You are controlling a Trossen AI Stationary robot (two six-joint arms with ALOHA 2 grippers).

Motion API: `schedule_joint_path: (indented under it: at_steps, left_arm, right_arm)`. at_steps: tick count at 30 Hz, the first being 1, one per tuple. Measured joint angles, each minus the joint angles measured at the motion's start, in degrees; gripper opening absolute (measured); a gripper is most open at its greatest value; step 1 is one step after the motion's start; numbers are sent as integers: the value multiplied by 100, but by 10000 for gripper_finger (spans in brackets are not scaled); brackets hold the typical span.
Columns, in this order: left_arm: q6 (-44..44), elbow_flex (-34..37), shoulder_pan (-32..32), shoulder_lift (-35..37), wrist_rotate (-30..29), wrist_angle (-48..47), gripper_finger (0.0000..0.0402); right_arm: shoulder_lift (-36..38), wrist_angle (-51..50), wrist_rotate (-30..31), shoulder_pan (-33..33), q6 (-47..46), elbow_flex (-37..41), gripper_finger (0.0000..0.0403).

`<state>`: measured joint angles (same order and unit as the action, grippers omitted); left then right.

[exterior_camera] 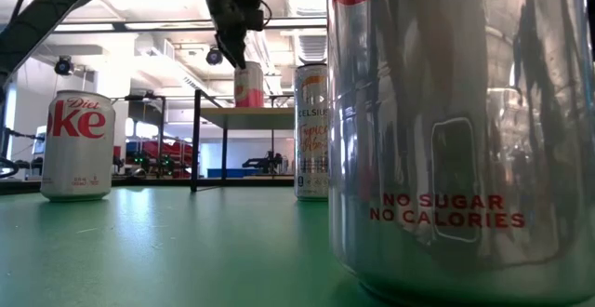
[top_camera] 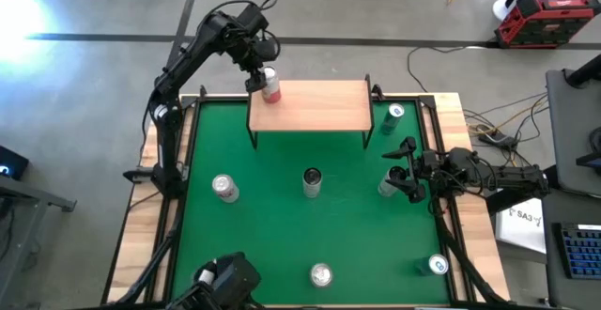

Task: Place canned beverage on shelf
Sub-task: Put the top pink-white soda can on the shelf

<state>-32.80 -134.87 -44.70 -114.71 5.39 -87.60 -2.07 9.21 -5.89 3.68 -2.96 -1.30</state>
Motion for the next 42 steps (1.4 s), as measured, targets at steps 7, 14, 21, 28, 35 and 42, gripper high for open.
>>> schedule_joint_path:
  at_steps: [7,14,21,28,35,42]
  left_arm:
    - [261,1,118,74,-611,-10,268]
    - [590,1,123,87,-584,-34,268]
    - [1083,1,144,94,-550,-29,269]
    - [1576,1,209,95,-536,-2,269]
    - [1791,1,277,92,-607,154,269]
    - [1900,33,293,62,-641,118,269]
  right_arm:
    - [0,-2,0,0,0,0,357]
    - [0,-2,0,-1,0,1,357]
    - [0,-2,-1,-1,0,0,357]
    - [0,-2,-2,0,0,0,357]
    - [0,-2,-1,-2,0,1,357]
    - [0,-2,-1,-1,0,1,357]
